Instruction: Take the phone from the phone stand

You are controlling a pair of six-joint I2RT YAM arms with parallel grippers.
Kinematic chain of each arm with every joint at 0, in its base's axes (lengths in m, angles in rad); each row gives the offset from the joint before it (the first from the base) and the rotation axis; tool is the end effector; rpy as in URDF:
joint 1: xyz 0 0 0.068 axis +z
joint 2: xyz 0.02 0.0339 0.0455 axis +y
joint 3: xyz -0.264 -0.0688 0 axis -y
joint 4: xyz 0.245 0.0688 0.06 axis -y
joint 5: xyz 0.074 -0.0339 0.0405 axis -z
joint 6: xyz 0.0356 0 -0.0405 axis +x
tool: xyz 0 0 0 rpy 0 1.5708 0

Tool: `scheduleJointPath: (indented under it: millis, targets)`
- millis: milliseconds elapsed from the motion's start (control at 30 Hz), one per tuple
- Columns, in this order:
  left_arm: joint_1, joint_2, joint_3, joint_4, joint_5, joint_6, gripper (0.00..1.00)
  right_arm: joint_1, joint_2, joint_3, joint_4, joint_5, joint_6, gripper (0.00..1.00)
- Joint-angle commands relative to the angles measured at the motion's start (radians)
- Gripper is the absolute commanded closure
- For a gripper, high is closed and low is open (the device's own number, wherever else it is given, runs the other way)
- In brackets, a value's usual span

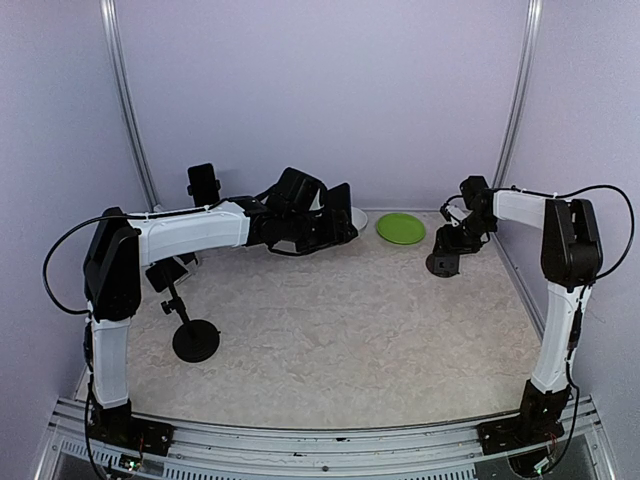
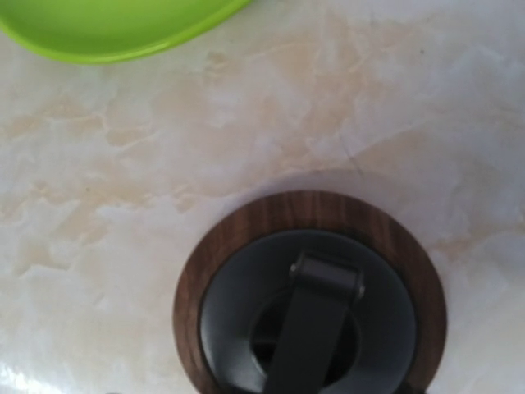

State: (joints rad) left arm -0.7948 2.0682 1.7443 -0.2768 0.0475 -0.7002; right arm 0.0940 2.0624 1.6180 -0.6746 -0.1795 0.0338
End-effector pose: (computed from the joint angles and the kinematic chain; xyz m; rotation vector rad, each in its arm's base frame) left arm 0.3404 -0.3493 0.2625 0.1385 2.3120 -0.8701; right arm 0.4367 0.0476 0.1970 -0.1365 2.6859 0.2809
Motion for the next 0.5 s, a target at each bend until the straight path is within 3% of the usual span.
scheduleJointPath:
  millis: [0, 100, 200, 467]
  targets:
    - [-0.020, -0.019, 0.036, 0.070, 0.001, 0.020, 0.66, -0.020, -0.037, 0.019, -0.014, 0.017, -0.017, 0.30]
    - [-0.031, -0.014, 0.037, 0.073, -0.010, 0.016, 0.66, -0.021, -0.055, 0.031, -0.018, 0.000, 0.000, 0.14]
    - [-0.043, -0.006, 0.038, 0.080, -0.018, 0.016, 0.66, -0.020, -0.084, 0.029, -0.013, -0.015, 0.019, 0.05]
    - [-0.064, -0.002, 0.034, 0.097, -0.040, 0.014, 0.66, -0.020, -0.173, 0.040, -0.025, -0.033, 0.060, 0.00]
